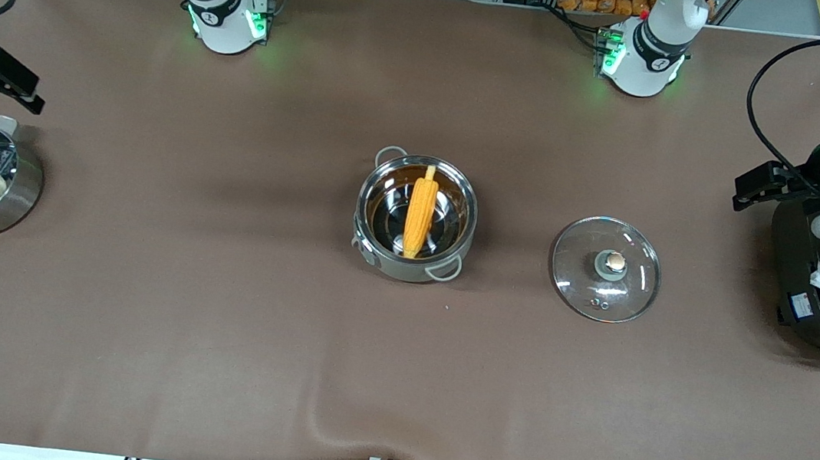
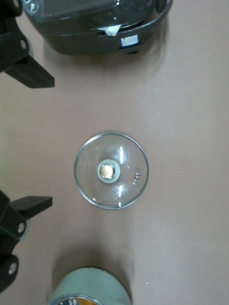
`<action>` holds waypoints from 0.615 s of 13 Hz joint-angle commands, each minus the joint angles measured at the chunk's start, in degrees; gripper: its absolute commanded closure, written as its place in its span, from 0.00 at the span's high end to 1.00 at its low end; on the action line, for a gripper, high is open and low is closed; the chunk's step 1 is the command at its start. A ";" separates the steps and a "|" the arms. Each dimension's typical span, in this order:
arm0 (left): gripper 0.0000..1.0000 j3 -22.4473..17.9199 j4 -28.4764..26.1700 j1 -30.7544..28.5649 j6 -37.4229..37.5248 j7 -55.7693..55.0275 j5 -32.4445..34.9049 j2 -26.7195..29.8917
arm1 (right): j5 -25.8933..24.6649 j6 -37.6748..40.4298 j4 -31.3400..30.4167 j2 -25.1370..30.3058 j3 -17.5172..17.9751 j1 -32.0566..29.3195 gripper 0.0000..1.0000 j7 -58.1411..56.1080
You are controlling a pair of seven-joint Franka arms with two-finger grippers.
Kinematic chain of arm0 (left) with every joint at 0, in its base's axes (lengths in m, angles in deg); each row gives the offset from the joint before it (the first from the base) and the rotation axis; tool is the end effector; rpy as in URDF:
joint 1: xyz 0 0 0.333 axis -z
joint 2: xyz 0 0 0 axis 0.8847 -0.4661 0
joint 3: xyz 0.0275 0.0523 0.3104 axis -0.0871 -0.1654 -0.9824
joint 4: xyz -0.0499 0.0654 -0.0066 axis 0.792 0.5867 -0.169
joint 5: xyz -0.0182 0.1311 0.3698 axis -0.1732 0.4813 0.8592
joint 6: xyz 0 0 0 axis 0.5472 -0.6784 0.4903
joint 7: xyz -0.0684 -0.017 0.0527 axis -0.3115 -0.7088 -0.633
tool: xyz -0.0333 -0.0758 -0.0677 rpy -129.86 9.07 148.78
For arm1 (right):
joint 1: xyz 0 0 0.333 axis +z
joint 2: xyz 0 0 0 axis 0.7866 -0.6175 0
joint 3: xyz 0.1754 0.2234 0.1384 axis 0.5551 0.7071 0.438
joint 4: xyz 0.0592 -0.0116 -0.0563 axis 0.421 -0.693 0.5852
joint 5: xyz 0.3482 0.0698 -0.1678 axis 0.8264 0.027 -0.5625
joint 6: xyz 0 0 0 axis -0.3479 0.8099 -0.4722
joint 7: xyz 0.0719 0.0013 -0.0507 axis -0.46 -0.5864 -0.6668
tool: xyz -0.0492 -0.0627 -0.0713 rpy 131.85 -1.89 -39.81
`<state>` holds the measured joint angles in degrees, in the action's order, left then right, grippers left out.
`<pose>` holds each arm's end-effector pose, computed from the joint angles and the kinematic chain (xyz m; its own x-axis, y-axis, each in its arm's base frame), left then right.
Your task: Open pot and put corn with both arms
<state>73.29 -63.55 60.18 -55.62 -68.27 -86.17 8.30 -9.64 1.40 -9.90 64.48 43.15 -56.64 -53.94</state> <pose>0.5633 -0.0606 0.6142 0.9997 -0.0124 -0.0207 -0.0127 -0.9998 -0.0151 0.5475 -0.0202 0.6535 0.9994 -0.0260 0.0235 -0.0258 -0.9996 -0.0096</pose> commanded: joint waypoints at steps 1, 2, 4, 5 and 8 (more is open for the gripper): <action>1.00 -0.23 0.16 -0.42 0.99 3.09 -1.10 0.90 | -0.85 -7.22 -7.15 4.37 -0.16 -0.67 1.00 -2.44; 1.00 -0.41 0.43 -0.51 1.08 3.10 -1.19 0.72 | -0.94 -8.82 -8.74 4.64 -0.24 -0.59 1.00 -2.97; 1.00 -0.49 1.22 -0.51 1.26 3.01 -1.11 0.37 | -0.85 -10.50 -10.85 5.17 -0.24 -0.68 1.00 -2.89; 1.00 -0.50 1.22 -0.51 1.26 3.01 -1.02 0.28 | -0.76 -10.50 -11.04 5.26 -0.24 -0.76 1.00 -2.89; 1.00 -0.50 1.22 -0.43 1.43 2.92 -0.58 0.10 | -0.41 -9.98 -10.86 5.26 -0.24 -0.85 1.00 -2.80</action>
<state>72.81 -63.17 60.04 -55.57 -66.86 -86.17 8.31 -9.74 -8.27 -18.70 67.50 42.38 -56.73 -56.08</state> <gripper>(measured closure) 0.000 0.000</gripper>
